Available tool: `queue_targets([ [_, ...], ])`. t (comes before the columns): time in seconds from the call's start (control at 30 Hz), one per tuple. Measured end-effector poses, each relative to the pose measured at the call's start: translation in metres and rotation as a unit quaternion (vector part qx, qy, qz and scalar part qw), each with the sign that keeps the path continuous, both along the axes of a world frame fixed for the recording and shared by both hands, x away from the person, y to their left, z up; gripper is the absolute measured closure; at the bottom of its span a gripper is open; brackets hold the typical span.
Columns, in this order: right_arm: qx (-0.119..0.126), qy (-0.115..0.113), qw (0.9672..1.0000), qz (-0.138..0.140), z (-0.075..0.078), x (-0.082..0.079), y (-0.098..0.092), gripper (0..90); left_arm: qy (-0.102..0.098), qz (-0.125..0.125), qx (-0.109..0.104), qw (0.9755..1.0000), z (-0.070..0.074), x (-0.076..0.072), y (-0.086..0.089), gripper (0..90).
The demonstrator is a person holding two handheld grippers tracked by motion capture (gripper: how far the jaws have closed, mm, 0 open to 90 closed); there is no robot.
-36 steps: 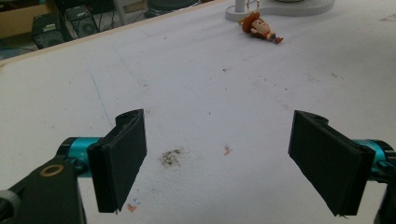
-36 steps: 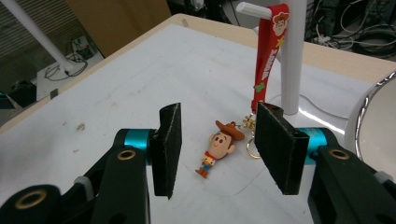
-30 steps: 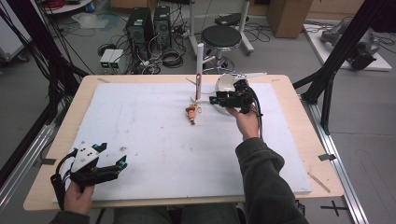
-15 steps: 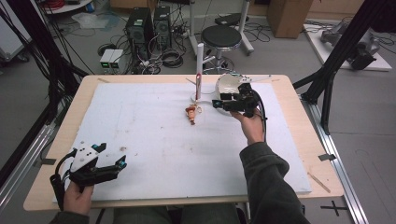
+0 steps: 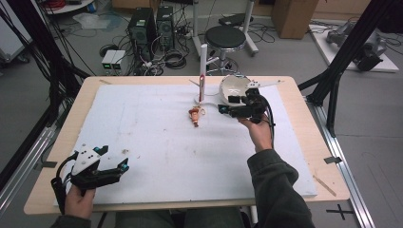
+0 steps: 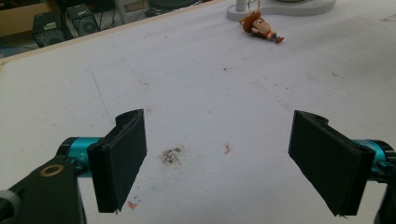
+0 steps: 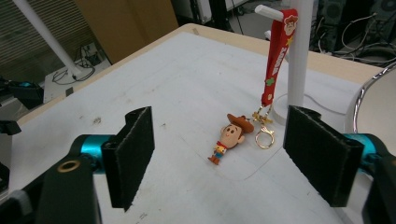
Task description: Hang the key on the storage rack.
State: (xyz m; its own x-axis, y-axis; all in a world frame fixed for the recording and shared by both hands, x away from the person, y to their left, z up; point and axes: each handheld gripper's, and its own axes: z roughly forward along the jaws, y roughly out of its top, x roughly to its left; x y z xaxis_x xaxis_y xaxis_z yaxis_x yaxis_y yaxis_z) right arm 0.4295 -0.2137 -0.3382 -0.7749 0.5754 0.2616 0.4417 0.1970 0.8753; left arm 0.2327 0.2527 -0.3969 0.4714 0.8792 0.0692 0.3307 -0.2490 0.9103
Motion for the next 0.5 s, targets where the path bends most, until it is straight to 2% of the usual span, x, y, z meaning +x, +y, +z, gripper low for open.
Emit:
queue_targets([
  [0.27, 0.007, -0.004, 0.9999, -0.008, -0.001, -0.005, -0.007, 17.9, 0.001, 0.000, 0.000, 1.0000, 0.000, 0.000, 0.000, 19.8],
  [0.37, 0.003, 0.001, 1.0000, -0.006, 0.000, -0.007, -0.008, 15.1, 0.000, 0.000, 0.000, 1.0000, 0.000, 0.000, 0.000, 19.8],
  [0.5, 0.003, -0.007, 0.9999, -0.009, 0.001, -0.011, -0.008, 12.8, 0.000, 0.000, -0.001, 1.0000, 0.000, 0.000, 0.000, 19.8],
])
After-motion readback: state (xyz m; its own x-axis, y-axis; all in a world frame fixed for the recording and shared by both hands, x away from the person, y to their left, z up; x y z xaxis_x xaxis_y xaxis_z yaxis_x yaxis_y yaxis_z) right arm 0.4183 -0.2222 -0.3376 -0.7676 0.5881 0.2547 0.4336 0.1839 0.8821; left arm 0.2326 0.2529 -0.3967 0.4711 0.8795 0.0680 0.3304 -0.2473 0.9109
